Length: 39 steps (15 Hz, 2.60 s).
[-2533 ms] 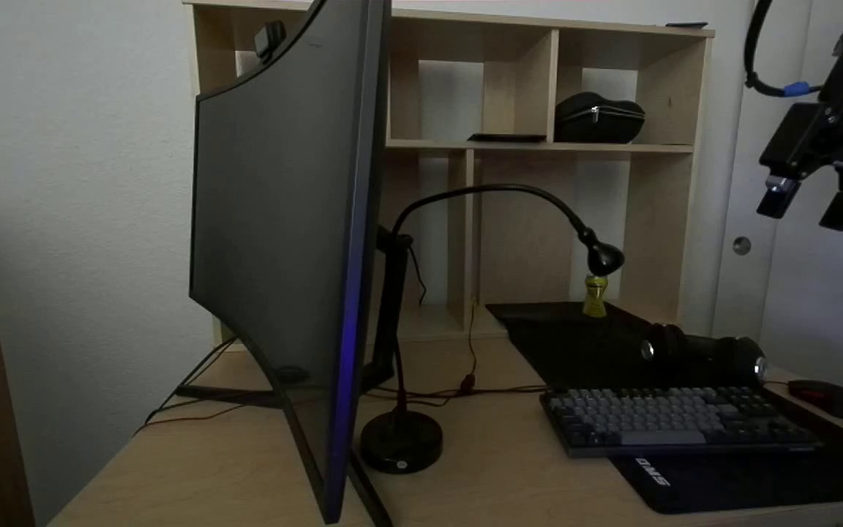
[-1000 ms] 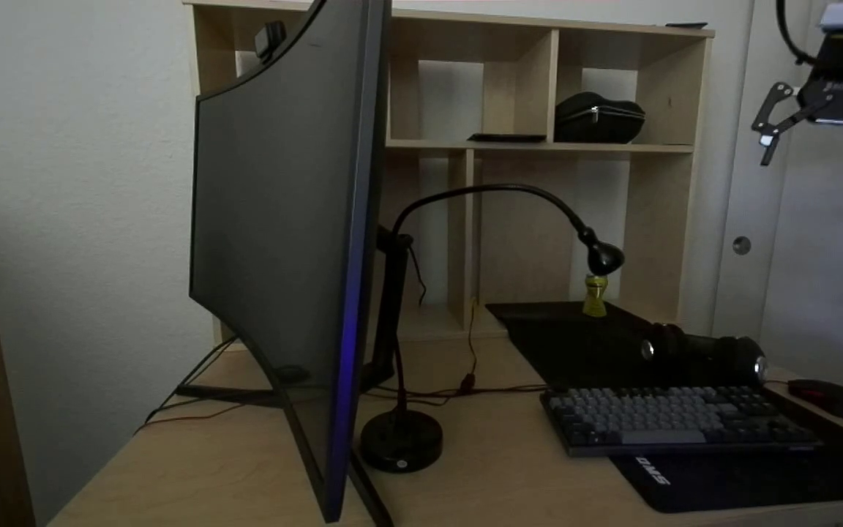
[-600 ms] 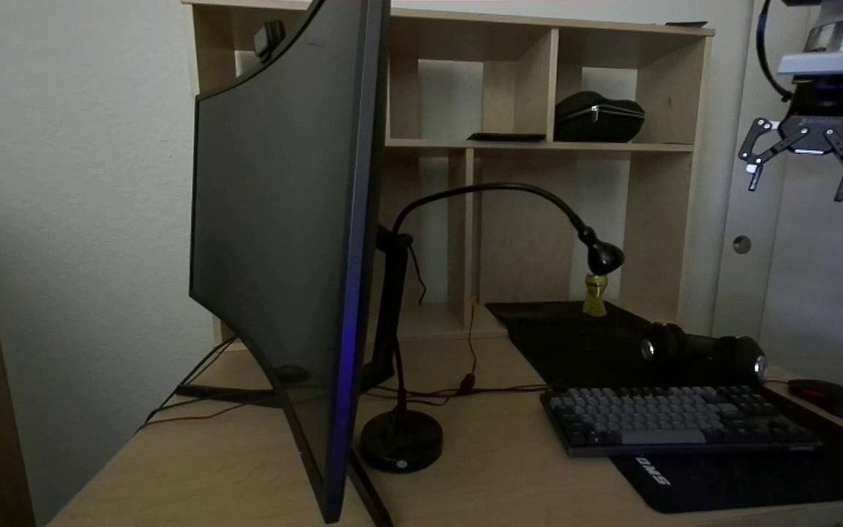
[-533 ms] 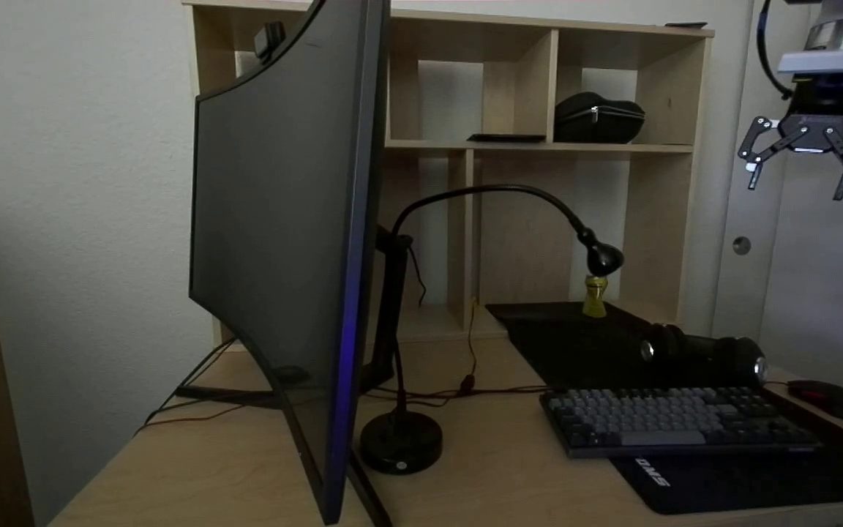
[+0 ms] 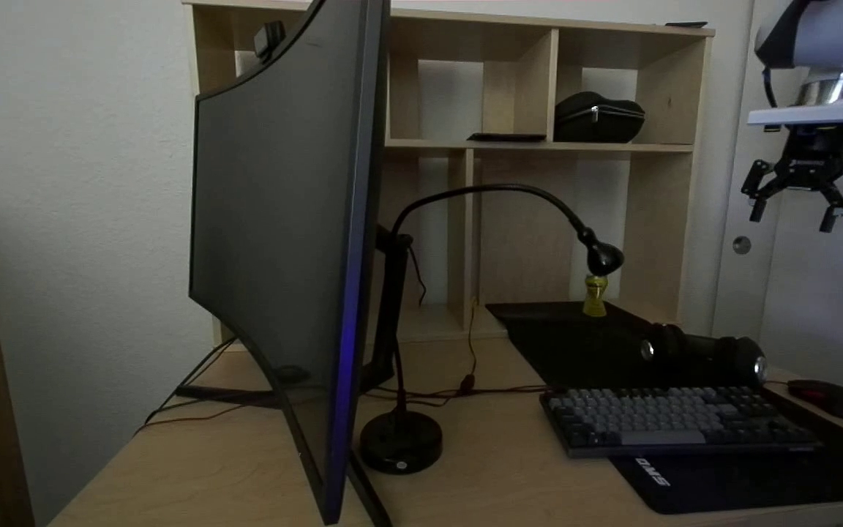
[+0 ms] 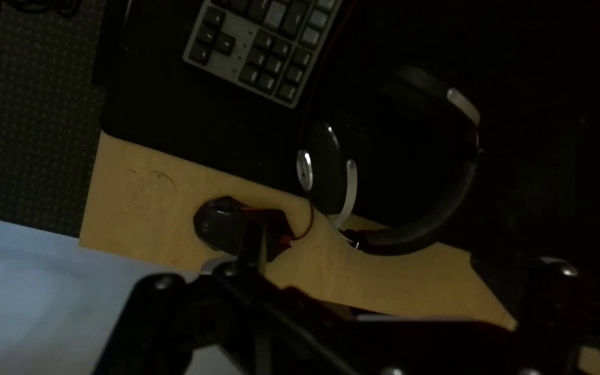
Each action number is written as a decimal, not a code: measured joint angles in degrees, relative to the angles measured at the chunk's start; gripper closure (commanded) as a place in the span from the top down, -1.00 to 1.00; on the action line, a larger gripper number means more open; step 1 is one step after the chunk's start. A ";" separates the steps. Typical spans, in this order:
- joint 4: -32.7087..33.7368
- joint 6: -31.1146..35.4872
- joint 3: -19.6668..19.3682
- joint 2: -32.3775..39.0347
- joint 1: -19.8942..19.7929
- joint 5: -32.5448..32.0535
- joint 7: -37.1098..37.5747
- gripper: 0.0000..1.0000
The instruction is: Hang the headphones behind the computer then move the lamp to the right
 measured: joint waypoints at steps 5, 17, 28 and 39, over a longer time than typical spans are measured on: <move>4.81 -1.14 -0.18 4.73 -1.33 1.12 2.02 1.00; 25.48 -5.82 3.55 26.81 -1.84 9.11 36.01 1.00; 34.79 -0.37 4.04 38.55 -6.74 12.13 52.33 1.00; 46.10 2.92 7.39 51.14 -9.91 11.91 66.31 1.00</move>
